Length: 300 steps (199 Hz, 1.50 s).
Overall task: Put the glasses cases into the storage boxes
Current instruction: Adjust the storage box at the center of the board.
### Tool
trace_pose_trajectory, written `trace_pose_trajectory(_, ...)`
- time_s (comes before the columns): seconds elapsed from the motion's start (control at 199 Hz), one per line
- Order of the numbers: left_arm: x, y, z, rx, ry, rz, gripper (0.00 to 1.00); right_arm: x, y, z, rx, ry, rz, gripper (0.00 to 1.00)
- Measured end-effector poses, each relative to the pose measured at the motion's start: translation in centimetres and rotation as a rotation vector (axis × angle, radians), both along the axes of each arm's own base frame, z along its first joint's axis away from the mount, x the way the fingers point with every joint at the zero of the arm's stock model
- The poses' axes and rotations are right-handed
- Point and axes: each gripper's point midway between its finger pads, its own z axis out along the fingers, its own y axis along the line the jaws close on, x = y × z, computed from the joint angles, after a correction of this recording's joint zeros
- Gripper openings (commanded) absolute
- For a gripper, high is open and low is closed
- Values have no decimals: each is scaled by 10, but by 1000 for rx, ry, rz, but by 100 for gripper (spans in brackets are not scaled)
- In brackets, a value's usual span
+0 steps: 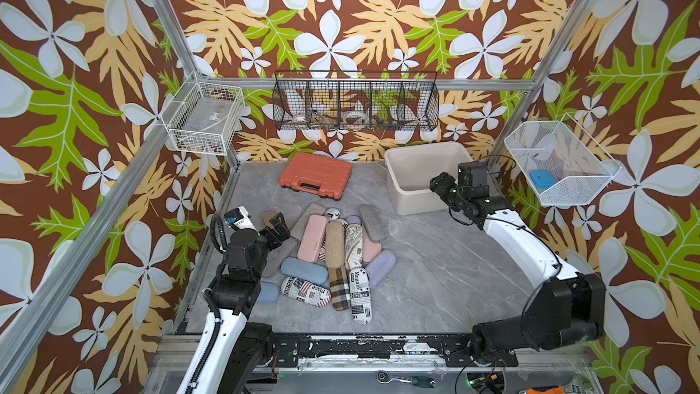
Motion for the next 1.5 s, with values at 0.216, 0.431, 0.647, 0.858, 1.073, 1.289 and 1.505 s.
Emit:
trace_pose_trajectory(0.216, -3, -15, -33, -66, 121, -62, 100, 16, 23, -28, 38, 85, -16, 75)
trace_pose_trajectory(0.431, -12, -29, -59, -135, 179, -119, 100, 21, 31, -41, 61, 119, -43, 68)
trace_pose_trajectory(0.647, -13, -32, -58, -154, 176, -131, 100, 18, 32, -52, 71, 142, -47, 56)
trace_pose_trajectory(0.858, -13, -33, -57, -162, 171, -134, 100, 10, 27, -50, 50, 133, -52, 41)
trace_pose_trajectory(1.073, -13, -33, -58, -161, 177, -132, 100, 5, 10, -49, 28, 123, -74, 22)
trace_pose_trajectory(1.289, -12, -32, -58, -159, 176, -129, 100, -13, -18, -53, -82, 154, -60, 15)
trace_pose_trajectory(1.505, -12, -32, -57, -159, 171, -129, 100, -38, -42, -43, -202, 174, -26, 10)
